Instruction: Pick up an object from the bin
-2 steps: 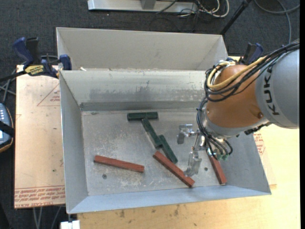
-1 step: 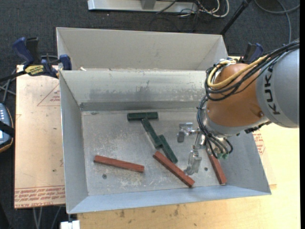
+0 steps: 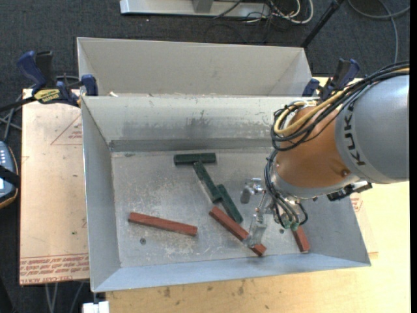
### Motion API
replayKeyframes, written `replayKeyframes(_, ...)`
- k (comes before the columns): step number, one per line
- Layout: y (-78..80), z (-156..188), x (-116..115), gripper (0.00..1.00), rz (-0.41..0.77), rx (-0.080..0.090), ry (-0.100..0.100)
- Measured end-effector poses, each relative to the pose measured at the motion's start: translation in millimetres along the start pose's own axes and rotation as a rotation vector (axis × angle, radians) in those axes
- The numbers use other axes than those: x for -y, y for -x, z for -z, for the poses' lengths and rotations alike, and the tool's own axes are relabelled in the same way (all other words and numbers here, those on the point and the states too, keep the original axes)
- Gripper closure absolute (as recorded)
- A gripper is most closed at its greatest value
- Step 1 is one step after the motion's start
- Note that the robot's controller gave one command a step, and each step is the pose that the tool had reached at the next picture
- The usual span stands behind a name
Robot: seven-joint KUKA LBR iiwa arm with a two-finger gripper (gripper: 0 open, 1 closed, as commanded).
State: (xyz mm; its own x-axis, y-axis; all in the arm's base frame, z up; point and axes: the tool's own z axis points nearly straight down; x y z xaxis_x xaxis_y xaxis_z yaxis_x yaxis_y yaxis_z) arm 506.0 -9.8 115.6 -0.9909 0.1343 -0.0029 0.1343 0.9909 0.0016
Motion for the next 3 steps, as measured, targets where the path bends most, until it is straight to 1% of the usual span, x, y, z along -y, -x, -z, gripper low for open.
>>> replayKeyframes(1,-7.4,0,2,0.0,-0.029,-0.005,-0.001)
replayKeyframes(2,-18.9,-6,-7,0.0,-0.023,-0.003,-0.001)
replayKeyframes(3,-21.5,-46,1,0.0,-0.157,0.005,0.001)
